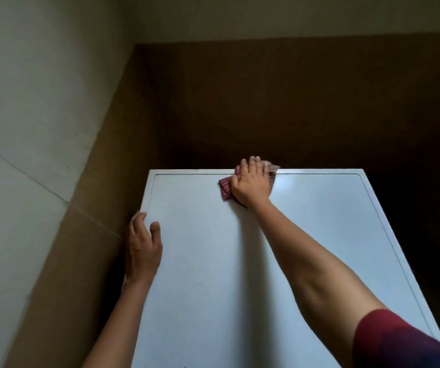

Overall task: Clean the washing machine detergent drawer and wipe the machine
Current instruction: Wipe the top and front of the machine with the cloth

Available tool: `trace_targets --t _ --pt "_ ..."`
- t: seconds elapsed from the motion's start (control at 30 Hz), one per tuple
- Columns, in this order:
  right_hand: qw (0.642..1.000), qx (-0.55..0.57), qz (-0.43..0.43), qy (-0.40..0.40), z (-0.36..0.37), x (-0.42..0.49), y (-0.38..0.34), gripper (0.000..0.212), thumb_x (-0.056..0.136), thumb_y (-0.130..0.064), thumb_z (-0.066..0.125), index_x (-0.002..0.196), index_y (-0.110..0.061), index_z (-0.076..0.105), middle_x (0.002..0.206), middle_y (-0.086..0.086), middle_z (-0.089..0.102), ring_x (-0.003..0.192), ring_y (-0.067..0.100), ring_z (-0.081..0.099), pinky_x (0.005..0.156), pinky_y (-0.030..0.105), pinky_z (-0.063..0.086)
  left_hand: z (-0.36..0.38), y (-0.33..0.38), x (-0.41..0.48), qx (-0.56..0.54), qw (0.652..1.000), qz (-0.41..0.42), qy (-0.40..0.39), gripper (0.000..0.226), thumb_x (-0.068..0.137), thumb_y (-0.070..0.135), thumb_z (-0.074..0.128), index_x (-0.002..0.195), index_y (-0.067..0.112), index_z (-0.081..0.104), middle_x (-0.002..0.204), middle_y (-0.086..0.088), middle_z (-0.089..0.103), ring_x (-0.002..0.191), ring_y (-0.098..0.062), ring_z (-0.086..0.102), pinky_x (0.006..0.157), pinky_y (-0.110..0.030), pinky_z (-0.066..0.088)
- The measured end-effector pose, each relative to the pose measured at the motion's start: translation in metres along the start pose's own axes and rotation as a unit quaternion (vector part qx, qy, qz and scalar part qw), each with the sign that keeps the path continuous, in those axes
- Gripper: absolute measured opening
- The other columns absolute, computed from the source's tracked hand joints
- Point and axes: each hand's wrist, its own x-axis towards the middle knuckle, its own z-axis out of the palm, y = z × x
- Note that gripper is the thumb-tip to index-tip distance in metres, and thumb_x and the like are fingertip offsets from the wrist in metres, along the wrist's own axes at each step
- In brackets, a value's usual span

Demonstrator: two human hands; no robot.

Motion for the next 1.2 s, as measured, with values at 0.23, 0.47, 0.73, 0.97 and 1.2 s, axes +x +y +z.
trace_targets --t 0.23,0.47,0.73,0.97,1.2 --pt "0.975 0.011 -0.21 -0.074 0.038 -0.038 -0.149 0.065 0.097 -0.04 0.024 0.153 -0.013 0.004 0.16 0.008 -0.003 0.147 0.021 -0.007 0.118 0.039 -0.009 -0.015 -0.003 -0.01 -0.007 0.999 -0.007 0.052 0.047 0.096 0.028 0.043 0.12 -0.012 0.052 0.123 -0.031 0.053 0.111 -0.043 0.051 0.095 -0.036 0.036" --pt "0.95 -0.03 -0.304 -0.071 0.053 -0.098 -0.161 0.065 0.097 -0.046 0.024 0.153 -0.017 0.009 0.16 0.005 0.004 0.147 0.02 -0.004 0.119 0.039 -0.007 -0.036 -0.013 -0.039 0.008 0.996 -0.039 0.081 0.045 0.093 0.022 0.041 0.116 -0.015 0.053 0.112 -0.036 0.055 0.099 -0.049 0.055 0.084 -0.048 0.044" --pt "0.942 -0.022 -0.333 -0.039 0.037 -0.117 -0.075 0.065 0.088 -0.046 0.028 0.149 -0.023 0.028 0.156 0.0 0.024 0.145 0.018 0.019 0.119 0.037 0.006 -0.032 -0.014 -0.057 0.055 0.997 -0.005 0.048 0.031 0.095 0.012 0.053 0.117 -0.01 0.053 0.117 -0.032 0.054 0.103 -0.047 0.054 0.088 -0.049 0.044" --pt "0.993 -0.022 -0.113 0.006 -0.007 -0.1 0.077 0.078 0.079 -0.056 0.014 0.148 -0.023 0.032 0.156 -0.001 0.023 0.145 0.018 0.02 0.116 0.033 0.003 -0.041 -0.004 -0.084 0.04 0.999 -0.01 0.034 0.034 0.095 0.009 0.054 0.122 -0.012 0.05 0.126 -0.032 0.05 0.113 -0.045 0.051 0.095 -0.047 0.042" --pt "0.99 -0.062 0.119 0.036 -0.042 -0.156 0.214 0.075 0.084 -0.05 0.012 0.152 -0.018 0.014 0.16 0.002 0.005 0.147 0.018 0.005 0.119 0.038 0.003 -0.049 -0.024 -0.114 0.057 0.998 0.007 0.028 0.031 0.094 0.007 0.055 0.119 -0.011 0.052 0.121 -0.031 0.052 0.108 -0.047 0.053 0.093 -0.051 0.044"
